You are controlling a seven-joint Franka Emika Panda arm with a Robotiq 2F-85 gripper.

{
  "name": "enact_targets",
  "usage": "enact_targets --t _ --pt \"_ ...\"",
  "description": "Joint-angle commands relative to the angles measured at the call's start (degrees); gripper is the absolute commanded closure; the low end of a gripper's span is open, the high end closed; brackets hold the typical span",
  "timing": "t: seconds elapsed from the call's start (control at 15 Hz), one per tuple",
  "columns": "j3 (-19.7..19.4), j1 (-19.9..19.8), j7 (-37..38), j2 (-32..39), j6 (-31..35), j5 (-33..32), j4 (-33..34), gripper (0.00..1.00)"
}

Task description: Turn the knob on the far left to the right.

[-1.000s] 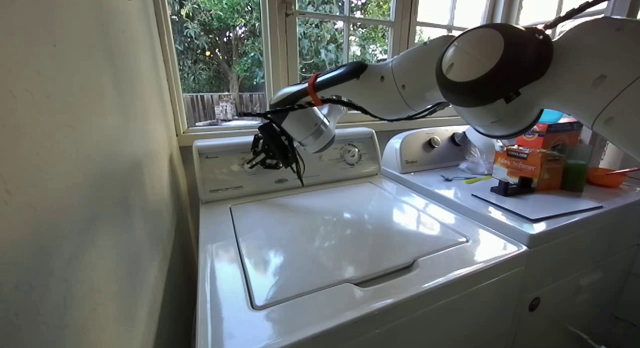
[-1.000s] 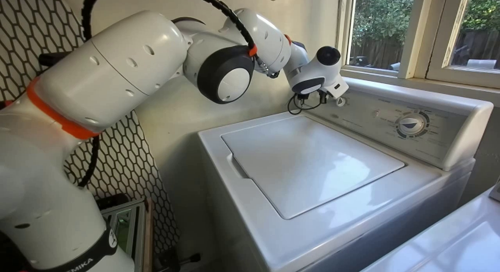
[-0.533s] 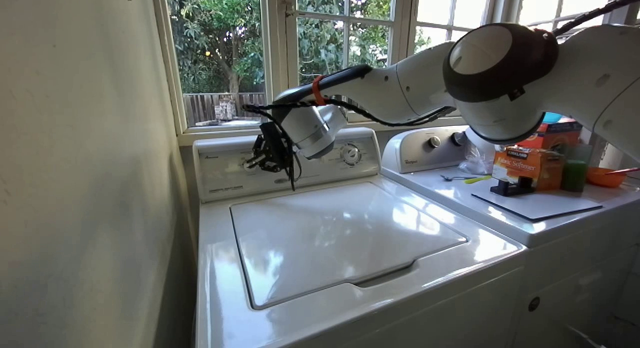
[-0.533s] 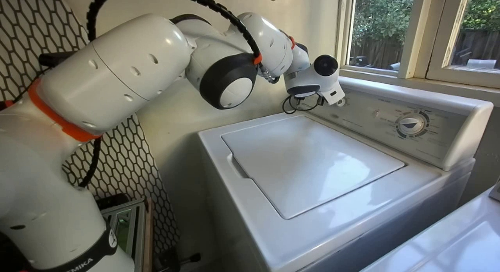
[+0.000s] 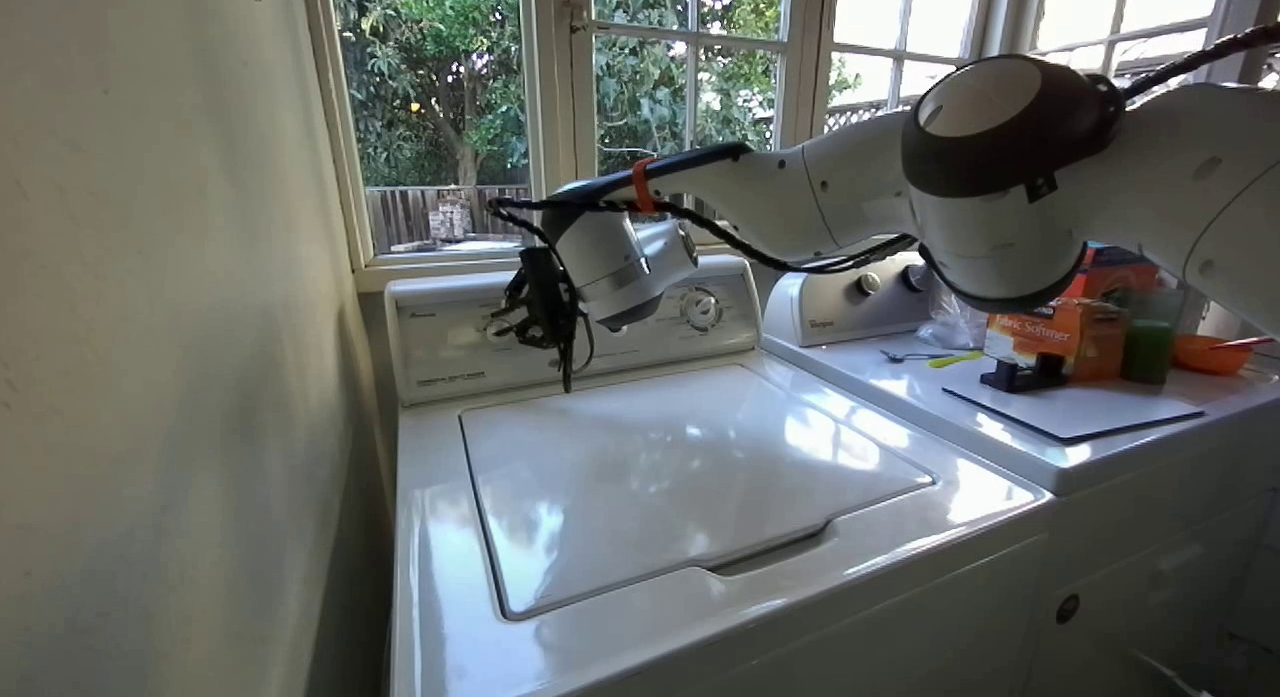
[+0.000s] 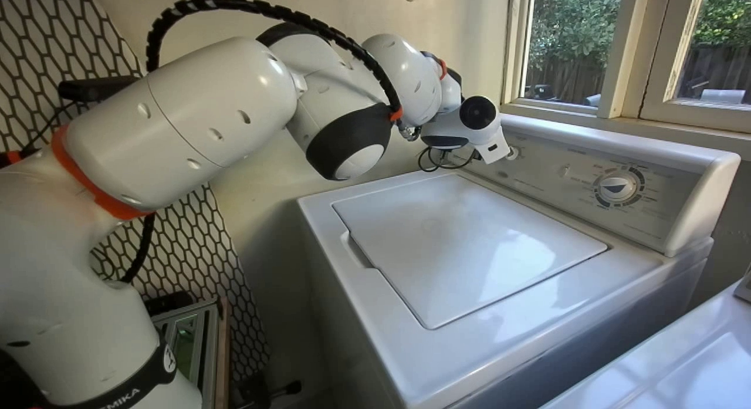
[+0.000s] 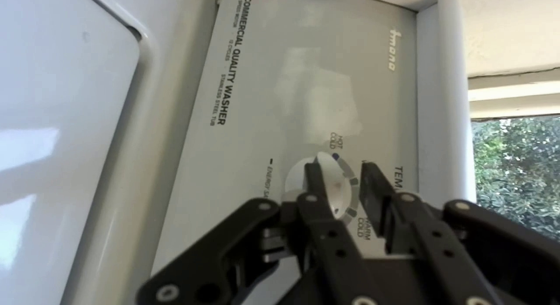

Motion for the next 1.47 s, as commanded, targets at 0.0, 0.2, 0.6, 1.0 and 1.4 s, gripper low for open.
enact_targets --t 0.0,0.2,0.6,1.0,1.4 --pt "4.9 1.0 -4.6 0.6 -0.6 -1.8 2.0 0.4" --pt "2.8 0.9 -5.8 -2.9 -5.8 -3.2 -1.5 0.16" --pt "-2.7 1.9 -1.3 -14.9 -20.5 -7.3 -8.3 0.0" --pt "-9.6 -0.8 -0.4 -27.7 -28.1 -13.9 -15.9 0.0" --pt "-23.3 2.6 -5.6 -44.4 -44.2 -11.6 -22.1 0.0"
